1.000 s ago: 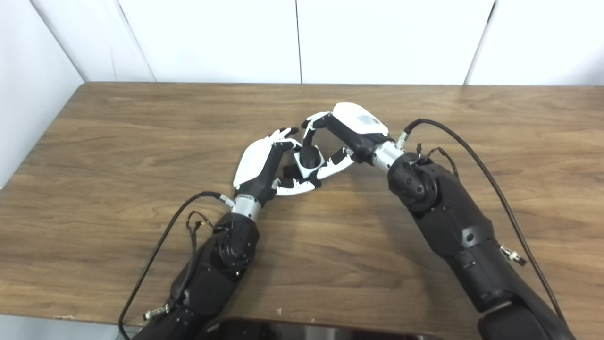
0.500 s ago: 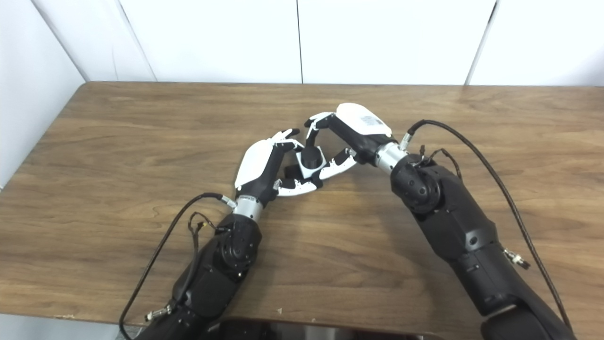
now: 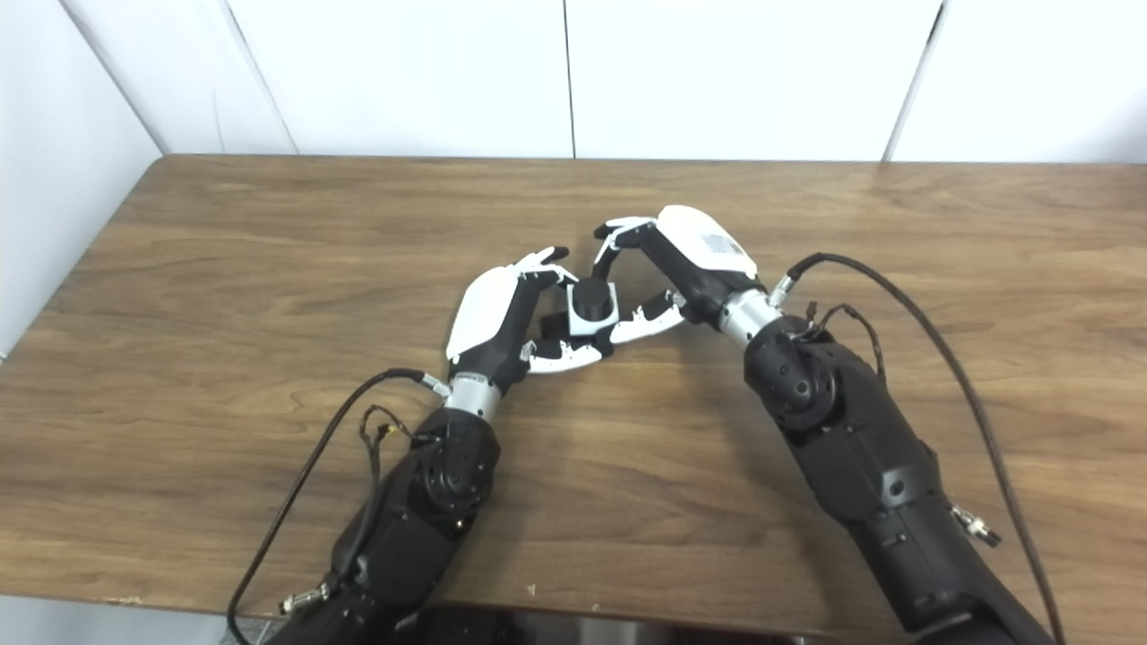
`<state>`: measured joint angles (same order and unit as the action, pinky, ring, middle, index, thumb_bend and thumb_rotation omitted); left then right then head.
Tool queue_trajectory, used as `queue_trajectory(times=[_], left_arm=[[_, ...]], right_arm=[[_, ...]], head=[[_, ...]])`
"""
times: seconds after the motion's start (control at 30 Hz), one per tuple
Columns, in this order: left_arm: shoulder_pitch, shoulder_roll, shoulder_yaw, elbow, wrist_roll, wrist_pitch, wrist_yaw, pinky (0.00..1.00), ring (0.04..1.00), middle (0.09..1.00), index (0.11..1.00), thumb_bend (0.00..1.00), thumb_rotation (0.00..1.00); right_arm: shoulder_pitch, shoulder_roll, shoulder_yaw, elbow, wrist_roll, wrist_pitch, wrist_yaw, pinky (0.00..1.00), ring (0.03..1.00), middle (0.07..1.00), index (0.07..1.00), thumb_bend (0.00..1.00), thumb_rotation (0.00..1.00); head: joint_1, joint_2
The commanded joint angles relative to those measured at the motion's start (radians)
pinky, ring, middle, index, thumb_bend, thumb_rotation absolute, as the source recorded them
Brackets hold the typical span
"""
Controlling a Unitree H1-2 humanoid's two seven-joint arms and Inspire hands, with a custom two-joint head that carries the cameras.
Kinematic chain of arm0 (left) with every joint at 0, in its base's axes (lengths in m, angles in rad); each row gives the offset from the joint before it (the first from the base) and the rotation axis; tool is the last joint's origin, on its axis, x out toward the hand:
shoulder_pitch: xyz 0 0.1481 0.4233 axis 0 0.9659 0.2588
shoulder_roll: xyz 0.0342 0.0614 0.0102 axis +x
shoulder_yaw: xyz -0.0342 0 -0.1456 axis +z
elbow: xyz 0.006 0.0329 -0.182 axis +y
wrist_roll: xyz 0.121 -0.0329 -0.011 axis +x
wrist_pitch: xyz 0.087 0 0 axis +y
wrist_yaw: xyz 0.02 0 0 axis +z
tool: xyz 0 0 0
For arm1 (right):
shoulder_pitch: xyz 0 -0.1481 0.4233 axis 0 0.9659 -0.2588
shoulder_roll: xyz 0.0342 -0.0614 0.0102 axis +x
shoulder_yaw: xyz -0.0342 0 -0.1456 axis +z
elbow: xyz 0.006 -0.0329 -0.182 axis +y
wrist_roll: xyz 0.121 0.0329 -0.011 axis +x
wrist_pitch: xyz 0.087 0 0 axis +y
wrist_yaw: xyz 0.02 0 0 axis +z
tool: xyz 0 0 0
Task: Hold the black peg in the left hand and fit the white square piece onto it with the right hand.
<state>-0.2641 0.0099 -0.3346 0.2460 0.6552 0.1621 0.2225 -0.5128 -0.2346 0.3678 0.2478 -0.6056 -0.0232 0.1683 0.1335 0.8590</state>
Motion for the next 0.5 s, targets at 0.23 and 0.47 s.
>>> queue_trajectory(times=[0.23, 0.47], left_arm=[[0.089, 0.048, 0.018, 0.073, 0.034, 0.126, -0.029, 0.94, 0.933, 0.901, 0.491, 0.52, 0.08], [0.088, 0.049, 0.02, 0.079, 0.033, 0.124, -0.027, 0.94, 0.931, 0.903, 0.491, 0.52, 0.08]], right_arm=[[0.024, -0.047, -0.066, -0.032, -0.024, 0.08, -0.03, 0.85, 0.865, 0.835, 0.699, 0.77, 0.29], [0.056, -0.053, -0.105, -0.07, -0.007, 0.114, -0.041, 0.88, 0.87, 0.83, 0.685, 0.76, 0.3]], head=[[-0.007, 0.002], [-0.017, -0.001]])
